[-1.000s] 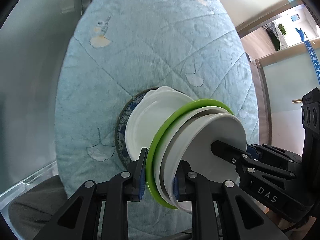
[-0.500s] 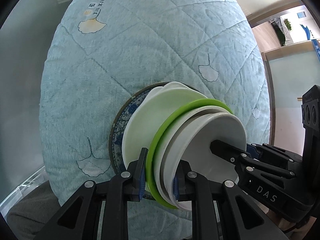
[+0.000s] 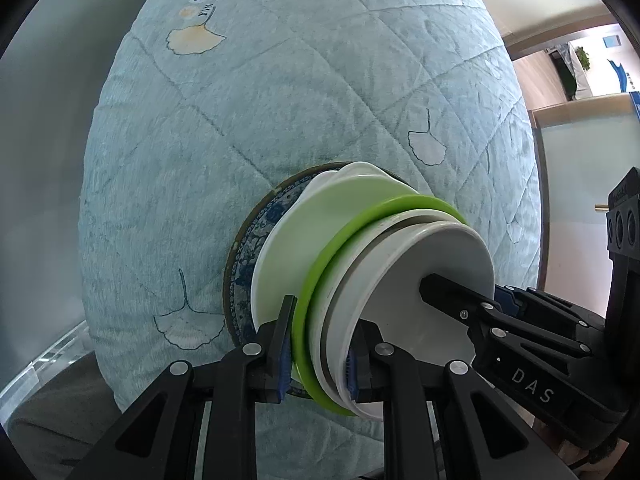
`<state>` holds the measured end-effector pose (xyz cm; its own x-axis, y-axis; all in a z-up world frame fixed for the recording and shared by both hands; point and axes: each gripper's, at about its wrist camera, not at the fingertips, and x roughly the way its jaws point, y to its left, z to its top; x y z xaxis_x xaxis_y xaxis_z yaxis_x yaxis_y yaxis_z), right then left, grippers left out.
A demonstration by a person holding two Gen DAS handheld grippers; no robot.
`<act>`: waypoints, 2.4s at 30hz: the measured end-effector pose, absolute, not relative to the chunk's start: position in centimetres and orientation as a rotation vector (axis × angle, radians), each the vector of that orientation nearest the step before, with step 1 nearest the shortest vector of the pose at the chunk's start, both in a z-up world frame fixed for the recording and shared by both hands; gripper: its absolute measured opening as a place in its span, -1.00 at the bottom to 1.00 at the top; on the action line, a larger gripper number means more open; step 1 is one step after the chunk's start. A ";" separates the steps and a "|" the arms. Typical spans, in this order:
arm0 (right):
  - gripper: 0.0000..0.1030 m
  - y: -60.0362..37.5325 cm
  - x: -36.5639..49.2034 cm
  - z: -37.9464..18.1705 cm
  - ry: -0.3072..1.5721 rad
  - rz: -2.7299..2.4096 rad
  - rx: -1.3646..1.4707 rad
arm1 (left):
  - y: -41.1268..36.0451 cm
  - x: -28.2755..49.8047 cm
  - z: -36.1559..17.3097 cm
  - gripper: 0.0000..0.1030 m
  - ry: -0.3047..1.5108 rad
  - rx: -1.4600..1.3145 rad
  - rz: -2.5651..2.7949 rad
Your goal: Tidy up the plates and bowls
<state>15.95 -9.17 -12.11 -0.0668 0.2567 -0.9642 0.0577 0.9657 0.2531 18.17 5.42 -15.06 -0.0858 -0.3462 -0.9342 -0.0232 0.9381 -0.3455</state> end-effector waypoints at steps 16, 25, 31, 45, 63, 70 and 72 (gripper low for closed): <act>0.63 -9.3 14.4 -7.5 1.509 0.202 0.100 | 7.6 16.5 -8.9 -0.11 1.460 -0.154 -0.172; 0.99 -8.0 8.1 -4.0 1.398 0.243 -0.044 | 8.1 9.1 -1.8 0.66 1.181 -0.107 -0.088; 0.99 -9.9 5.0 -2.4 1.350 0.217 -0.040 | 5.4 3.8 1.5 0.82 1.021 -0.037 -0.064; 0.99 -11.2 -0.5 -0.3 1.186 0.228 -0.009 | 2.5 -0.8 -0.1 0.86 0.972 -0.051 -0.020; 0.99 -11.3 -3.3 -0.2 1.147 0.213 -0.052 | 3.8 -4.8 0.6 0.90 0.960 -0.074 -0.013; 0.99 -11.3 -3.7 -0.1 1.134 0.214 -0.070 | 3.4 -5.0 0.6 0.90 0.953 -0.053 0.001; 0.99 -11.3 -3.7 0.0 1.132 0.222 -0.059 | 3.3 -4.8 0.4 0.90 0.963 -0.049 -0.007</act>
